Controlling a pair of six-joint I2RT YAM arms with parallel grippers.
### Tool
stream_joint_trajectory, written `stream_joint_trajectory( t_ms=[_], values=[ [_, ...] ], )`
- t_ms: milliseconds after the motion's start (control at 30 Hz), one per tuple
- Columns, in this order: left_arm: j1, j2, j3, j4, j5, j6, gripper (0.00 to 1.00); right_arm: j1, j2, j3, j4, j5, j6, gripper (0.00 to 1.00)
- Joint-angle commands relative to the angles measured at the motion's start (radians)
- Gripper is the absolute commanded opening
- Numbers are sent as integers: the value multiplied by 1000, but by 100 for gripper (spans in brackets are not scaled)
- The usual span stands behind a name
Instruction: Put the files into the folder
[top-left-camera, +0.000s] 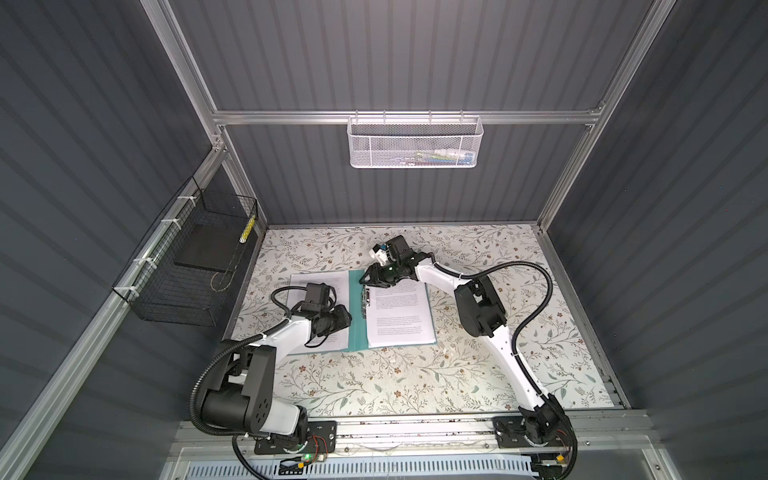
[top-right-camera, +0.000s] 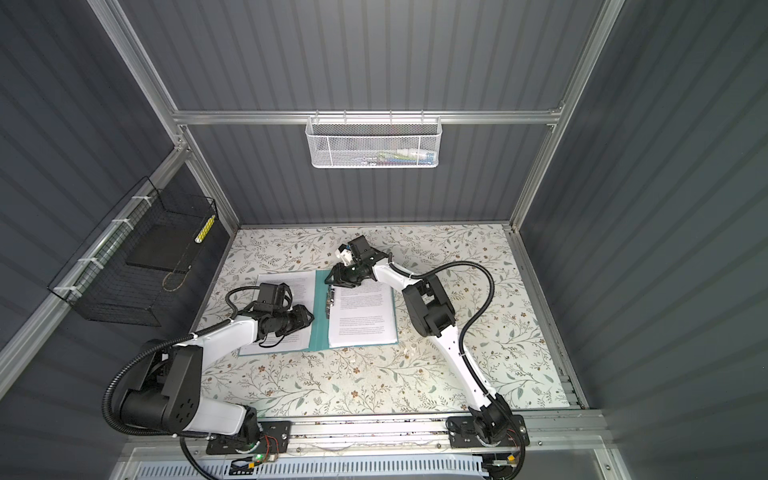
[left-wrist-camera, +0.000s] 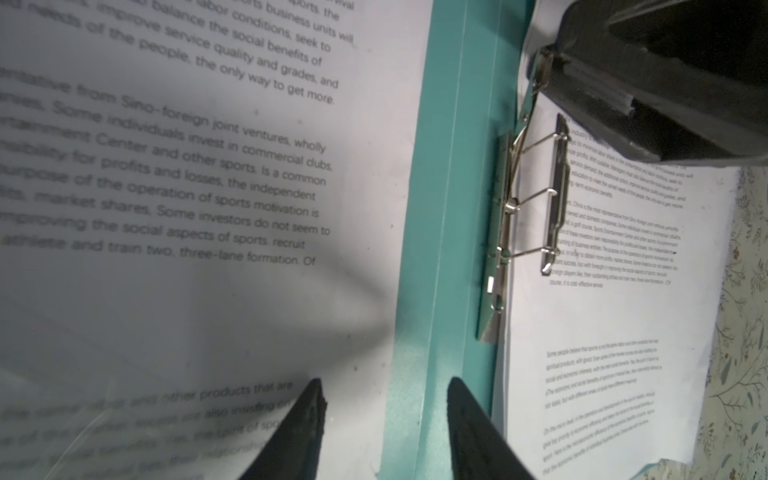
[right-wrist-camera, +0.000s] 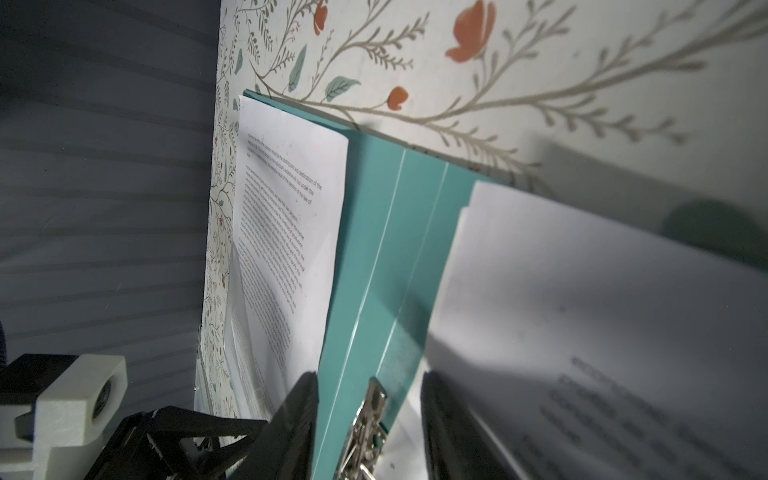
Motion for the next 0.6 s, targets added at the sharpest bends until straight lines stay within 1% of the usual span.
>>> stream_joint_trajectory(
  t_ms=[0, 367, 567],
  values=[
    [4, 18, -6, 8, 0, -3, 49, 6, 37, 28, -4, -25, 4, 44],
    [4, 17, -5, 7, -5, 0, 49, 29, 51, 47, 24, -55, 19, 44],
    [4, 18, -4, 5, -8, 0, 49, 32, 16, 12, 65, -64, 26, 43]
  ],
)
